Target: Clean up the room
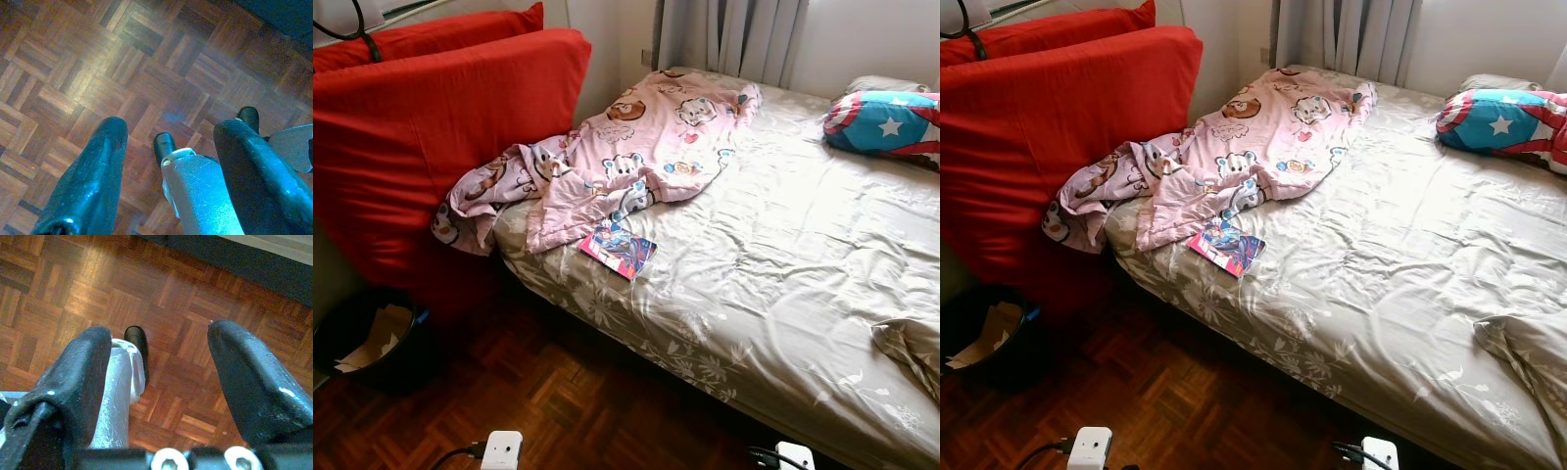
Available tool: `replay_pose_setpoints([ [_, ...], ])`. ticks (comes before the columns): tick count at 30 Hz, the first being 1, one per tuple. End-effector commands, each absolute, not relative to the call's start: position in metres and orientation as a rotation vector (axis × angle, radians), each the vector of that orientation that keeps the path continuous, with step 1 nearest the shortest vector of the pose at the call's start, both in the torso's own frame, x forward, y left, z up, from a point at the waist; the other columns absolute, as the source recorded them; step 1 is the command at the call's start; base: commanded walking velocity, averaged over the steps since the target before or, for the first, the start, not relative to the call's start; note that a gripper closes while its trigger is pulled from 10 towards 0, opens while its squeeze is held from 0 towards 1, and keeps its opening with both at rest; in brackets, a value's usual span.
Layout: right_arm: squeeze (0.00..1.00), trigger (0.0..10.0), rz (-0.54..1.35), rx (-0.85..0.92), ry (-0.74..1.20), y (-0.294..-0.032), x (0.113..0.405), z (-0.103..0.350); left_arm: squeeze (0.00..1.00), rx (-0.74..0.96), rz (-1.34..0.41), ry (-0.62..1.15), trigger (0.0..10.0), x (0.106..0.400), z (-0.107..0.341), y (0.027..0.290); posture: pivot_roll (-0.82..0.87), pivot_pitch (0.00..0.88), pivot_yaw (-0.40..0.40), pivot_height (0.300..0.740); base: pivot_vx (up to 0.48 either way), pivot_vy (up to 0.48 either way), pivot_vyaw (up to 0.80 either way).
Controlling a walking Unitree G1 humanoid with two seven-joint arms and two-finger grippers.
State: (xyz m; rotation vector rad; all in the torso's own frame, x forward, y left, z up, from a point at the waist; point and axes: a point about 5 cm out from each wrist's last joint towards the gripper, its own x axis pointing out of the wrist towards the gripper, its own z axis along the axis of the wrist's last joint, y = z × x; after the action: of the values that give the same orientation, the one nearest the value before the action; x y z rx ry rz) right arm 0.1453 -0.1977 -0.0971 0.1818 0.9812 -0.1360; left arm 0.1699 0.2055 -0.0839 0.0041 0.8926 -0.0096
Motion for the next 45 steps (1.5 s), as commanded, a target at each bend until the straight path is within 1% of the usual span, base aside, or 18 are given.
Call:
replay_pose_setpoints([
  [1,0.0,10.0,-0.137,0.173,0.992,-0.198,0.141,-0.099,0.0,0.006,-0.005,0.919,10.0,0.163,-0.087,0.207,0.0,0.074,0.004,0.74,0.0,0.0,0.0],
  [7,0.0,10.0,-0.137,0.173,0.992,-0.198,0.141,-0.099,0.0,0.006,-0.005,0.919,10.0,0.163,-0.087,0.207,0.0,0.074,0.004,0.74,0.0,0.0,0.0],
  [8,0.0,10.0,-0.141,0.168,0.992,-0.198,0.141,-0.099,0.0,0.004,-0.003,0.919,10.0,0.163,-0.087,0.207,0.0,0.0,0.0,0.74,0.0,0.0,0.0],
  [9,0.0,10.0,-0.132,0.159,0.999,-0.199,0.14,-0.099,0.0,0.003,0.004,0.958,10.0,0.148,-0.091,0.216,0.0,0.0,-0.014,0.74,0.0,0.0,0.0],
  [11,0.0,10.0,-0.121,0.152,1.01,-0.2,0.138,-0.099,0.0,0.012,0.023,1.021,10.0,0.122,-0.096,0.235,0.0,0.0,-0.013,0.74,0.0,0.0,0.0],
  [17,0.0,10.0,-0.124,0.158,1.012,-0.2,0.138,-0.1,0.0,0.014,0.043,1.036,10.0,0.112,-0.094,0.251,0.0,0.0,-0.012,0.74,0.0,0.0,0.0],
  [23,0.0,10.0,-0.123,0.161,1.007,-0.2,0.14,-0.099,0.0,0.01,0.037,1.032,10.0,0.115,-0.093,0.251,0.0,0.0,-0.011,0.74,0.0,0.0,0.0],
  [31,0.0,10.0,-0.123,0.158,1.002,-0.202,0.142,-0.098,0.0,-0.016,0.044,1.012,10.0,0.126,-0.095,0.234,0.01,0.0,-0.027,0.74,0.0,0.0,0.0],
  [35,0.0,10.0,-0.124,0.16,0.998,-0.201,0.143,-0.098,0.0,-0.021,0.041,1.01,10.0,0.127,-0.095,0.231,0.01,0.0,-0.028,0.74,0.0,0.0,0.0],
  [41,0.0,10.0,-0.125,0.167,0.996,-0.2,0.143,-0.098,0.0,-0.024,0.048,1.003,10.0,0.124,-0.094,0.238,0.01,0.0,-0.031,0.74,0.0,0.0,0.0],
  [45,0.0,10.0,-0.128,0.173,0.993,-0.199,0.144,-0.098,0.0,-0.029,0.065,1.006,10.0,0.119,-0.092,0.25,0.01,0.0,-0.024,0.74,0.0,0.0,0.0],
])
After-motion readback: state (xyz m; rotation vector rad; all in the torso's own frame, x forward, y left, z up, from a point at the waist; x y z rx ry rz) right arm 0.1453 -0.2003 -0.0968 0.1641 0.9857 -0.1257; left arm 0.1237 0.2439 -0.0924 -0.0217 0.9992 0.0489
